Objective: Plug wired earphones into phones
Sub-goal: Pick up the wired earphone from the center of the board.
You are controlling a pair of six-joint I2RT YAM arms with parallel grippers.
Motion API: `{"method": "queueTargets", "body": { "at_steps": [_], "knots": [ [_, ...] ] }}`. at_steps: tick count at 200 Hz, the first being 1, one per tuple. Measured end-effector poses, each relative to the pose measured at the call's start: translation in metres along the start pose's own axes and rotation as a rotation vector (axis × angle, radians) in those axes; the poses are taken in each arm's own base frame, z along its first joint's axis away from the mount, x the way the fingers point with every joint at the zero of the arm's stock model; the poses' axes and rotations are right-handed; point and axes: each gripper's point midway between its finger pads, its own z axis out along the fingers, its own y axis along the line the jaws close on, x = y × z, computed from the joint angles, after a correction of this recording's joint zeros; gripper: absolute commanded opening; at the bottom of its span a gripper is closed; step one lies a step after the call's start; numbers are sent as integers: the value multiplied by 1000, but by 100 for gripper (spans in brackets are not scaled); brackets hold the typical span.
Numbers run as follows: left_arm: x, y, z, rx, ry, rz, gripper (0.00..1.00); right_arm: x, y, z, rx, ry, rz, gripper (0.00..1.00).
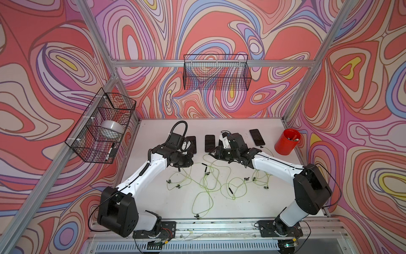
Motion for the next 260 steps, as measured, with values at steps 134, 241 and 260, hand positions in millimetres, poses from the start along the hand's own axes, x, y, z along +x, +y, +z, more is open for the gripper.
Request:
{"method": "queueTargets", "body": {
  "at_steps": [134,241,260],
  "knots": [
    [0,-21,12,65,-25,35,0,10,67,31,-187,33,-9,39],
    [-2,-21,12,66,-29,26,0,23,51,54,-152,65,11,22],
    [-2,-21,12,65,-30,26,0,23,52,54,-151,62,11,8]
  ]
}}
